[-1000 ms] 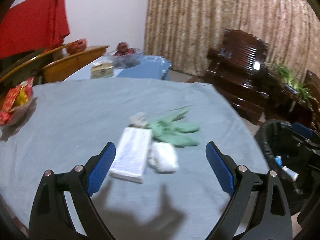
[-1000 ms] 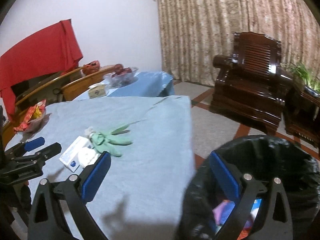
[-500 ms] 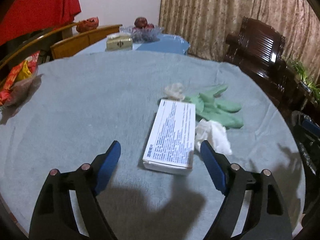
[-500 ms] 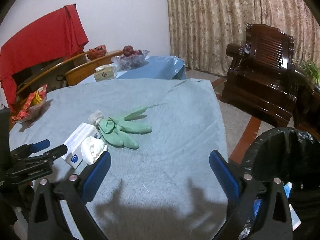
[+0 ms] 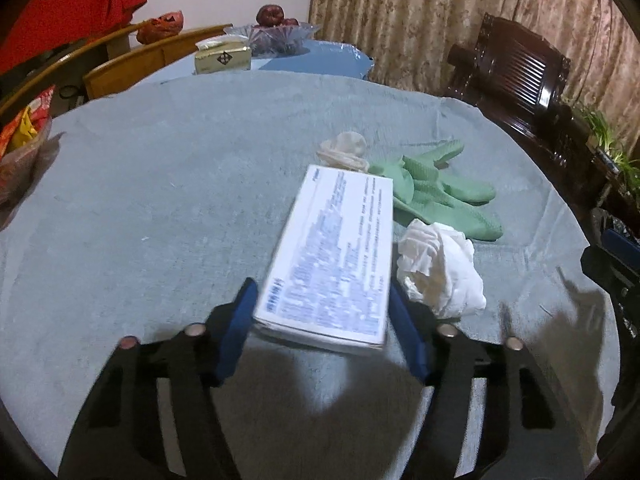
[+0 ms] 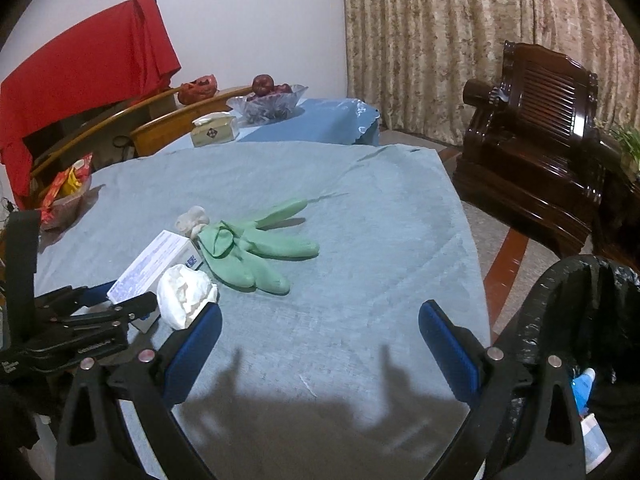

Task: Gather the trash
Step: 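Grasp the white medicine box with the left gripper, then grasp the crumpled white tissue with the right gripper, then carry the box and tissue over the trash bin, then open both grippers to drop the box and tissue into the bin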

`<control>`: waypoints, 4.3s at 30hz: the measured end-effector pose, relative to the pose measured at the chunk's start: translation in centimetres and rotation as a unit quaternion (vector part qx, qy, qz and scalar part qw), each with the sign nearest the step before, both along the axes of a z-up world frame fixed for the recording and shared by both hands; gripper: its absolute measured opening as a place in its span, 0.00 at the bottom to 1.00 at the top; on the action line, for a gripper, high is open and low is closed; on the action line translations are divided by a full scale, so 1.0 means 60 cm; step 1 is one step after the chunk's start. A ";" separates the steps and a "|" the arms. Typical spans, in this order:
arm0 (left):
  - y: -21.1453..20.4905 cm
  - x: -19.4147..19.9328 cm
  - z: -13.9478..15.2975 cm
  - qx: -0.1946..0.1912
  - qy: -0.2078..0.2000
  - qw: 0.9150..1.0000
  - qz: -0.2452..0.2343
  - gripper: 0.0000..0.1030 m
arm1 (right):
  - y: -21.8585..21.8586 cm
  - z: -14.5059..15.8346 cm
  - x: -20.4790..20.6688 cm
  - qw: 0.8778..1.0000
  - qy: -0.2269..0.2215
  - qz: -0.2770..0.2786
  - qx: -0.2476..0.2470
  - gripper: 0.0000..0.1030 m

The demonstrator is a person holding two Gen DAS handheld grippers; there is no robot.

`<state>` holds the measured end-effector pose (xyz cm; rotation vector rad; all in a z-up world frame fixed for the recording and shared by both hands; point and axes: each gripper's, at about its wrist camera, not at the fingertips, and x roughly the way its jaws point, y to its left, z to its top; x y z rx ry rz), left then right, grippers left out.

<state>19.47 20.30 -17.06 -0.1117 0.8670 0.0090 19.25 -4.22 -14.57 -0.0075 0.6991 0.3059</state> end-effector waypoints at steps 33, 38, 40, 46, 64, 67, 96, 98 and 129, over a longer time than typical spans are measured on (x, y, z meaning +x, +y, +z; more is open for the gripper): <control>0.101 -0.037 0.000 -0.012 0.013 0.998 0.064 0.56 | 0.176 -0.065 0.052 0.995 0.069 0.078 -0.007 0.74; 0.103 -0.023 -0.006 -0.019 0.022 0.997 0.065 0.56 | 0.184 -0.065 0.044 0.991 0.076 0.112 0.000 0.45; 0.104 -0.020 -0.006 -0.019 0.021 0.998 0.063 0.54 | 0.184 -0.062 0.042 0.990 0.076 0.115 0.004 0.43; 0.094 -0.027 0.013 -0.014 -0.003 0.998 0.064 0.53 | 0.160 -0.037 0.029 0.991 0.068 0.111 0.021 0.43; -0.031 -0.067 0.147 -0.007 -0.068 0.997 0.020 0.53 | 0.018 0.085 -0.033 0.997 -0.007 0.065 0.040 0.43; -0.065 -0.073 0.163 -0.007 -0.073 0.997 0.004 0.53 | -0.014 0.100 -0.047 0.998 -0.016 0.053 0.042 0.43; -0.376 -0.121 0.232 -0.025 -0.106 0.979 -0.171 0.53 | -0.320 0.159 -0.173 0.992 -0.065 -0.102 0.039 0.43; -0.391 -0.123 0.227 -0.025 -0.105 0.977 -0.182 0.53 | -0.338 0.159 -0.179 0.991 -0.065 -0.112 0.038 0.43; -0.622 -0.046 0.098 -0.043 -0.044 0.946 -0.317 0.74 | -0.526 0.069 -0.174 0.977 -0.012 -0.212 0.000 0.66</control>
